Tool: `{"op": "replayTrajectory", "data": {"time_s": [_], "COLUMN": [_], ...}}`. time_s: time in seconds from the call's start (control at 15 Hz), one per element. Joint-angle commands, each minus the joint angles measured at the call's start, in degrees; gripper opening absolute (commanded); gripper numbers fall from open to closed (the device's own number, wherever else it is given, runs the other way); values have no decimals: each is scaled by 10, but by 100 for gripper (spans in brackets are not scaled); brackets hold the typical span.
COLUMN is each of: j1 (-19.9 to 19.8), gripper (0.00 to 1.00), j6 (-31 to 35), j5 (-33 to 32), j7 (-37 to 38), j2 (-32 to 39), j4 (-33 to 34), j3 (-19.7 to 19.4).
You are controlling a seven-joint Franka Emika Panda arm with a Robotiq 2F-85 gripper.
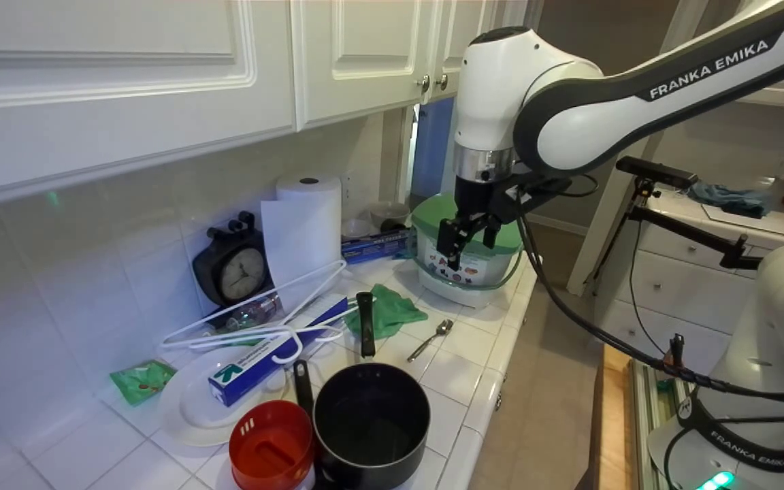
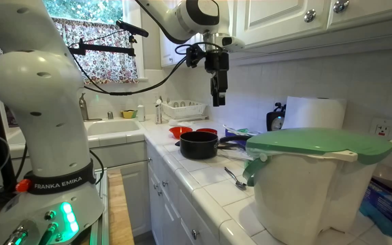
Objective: Use the silver spoon to open the lid on the bin.
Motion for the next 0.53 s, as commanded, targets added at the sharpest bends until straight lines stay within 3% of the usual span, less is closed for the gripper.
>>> {"op": "replayTrajectory", "data": {"time_s": [0.0,0.13,0.47], "j1": [4,-1,-12], "gripper": [100,100,100], "j6": [-1,6,97], "j5": [-1,-14,15], "j7": [0,19,62], "j2": [0,-6,-8], "j4": [2,-3,-40], "j3": [-5,-2,-26]}}
